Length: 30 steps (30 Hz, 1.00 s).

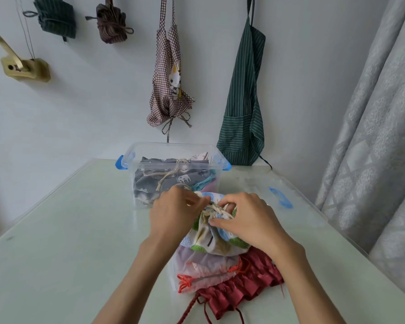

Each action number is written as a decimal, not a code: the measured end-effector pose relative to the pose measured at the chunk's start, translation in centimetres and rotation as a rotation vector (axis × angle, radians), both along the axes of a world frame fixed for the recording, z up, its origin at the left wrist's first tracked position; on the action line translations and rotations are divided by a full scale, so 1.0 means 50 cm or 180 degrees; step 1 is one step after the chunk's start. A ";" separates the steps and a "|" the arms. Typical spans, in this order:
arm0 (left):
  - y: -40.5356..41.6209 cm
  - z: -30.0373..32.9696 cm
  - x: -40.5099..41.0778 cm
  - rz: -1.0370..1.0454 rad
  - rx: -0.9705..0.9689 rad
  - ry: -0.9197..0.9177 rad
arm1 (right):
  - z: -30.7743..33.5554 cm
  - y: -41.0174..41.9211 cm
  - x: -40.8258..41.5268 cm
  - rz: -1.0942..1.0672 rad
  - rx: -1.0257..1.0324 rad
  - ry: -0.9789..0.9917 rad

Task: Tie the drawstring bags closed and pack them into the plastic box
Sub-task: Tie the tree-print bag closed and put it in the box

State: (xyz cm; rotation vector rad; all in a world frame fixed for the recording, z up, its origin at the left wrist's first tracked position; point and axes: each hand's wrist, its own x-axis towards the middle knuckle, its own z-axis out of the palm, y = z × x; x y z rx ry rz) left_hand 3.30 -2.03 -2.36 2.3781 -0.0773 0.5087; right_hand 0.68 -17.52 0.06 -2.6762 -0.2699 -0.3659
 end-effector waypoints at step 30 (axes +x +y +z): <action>0.033 -0.003 0.018 -0.1178 -0.3732 0.0937 | 0.005 -0.058 0.021 0.0337 0.1320 0.0212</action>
